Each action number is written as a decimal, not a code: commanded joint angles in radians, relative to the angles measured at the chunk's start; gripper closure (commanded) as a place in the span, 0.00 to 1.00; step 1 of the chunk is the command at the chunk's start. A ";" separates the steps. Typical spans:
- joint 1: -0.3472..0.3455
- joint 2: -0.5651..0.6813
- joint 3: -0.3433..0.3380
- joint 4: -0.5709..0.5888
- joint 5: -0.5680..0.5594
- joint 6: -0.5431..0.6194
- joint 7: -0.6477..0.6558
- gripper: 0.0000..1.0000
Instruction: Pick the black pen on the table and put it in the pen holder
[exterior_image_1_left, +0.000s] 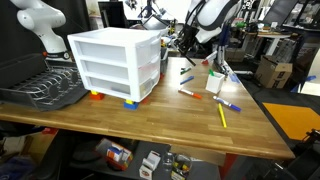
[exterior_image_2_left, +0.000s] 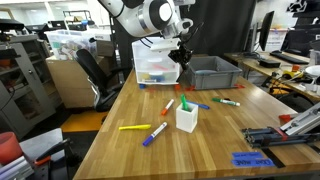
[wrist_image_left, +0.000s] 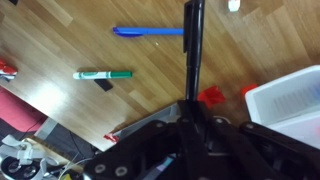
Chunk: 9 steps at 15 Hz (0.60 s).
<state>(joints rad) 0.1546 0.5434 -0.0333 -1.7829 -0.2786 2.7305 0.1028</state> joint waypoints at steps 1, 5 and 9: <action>0.030 -0.080 -0.075 -0.122 -0.016 0.152 0.095 0.97; 0.144 -0.148 -0.295 -0.220 -0.154 0.278 0.299 0.97; 0.322 -0.175 -0.568 -0.294 -0.330 0.318 0.581 0.97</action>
<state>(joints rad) 0.3445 0.3931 -0.4395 -2.0116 -0.5120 3.0185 0.5145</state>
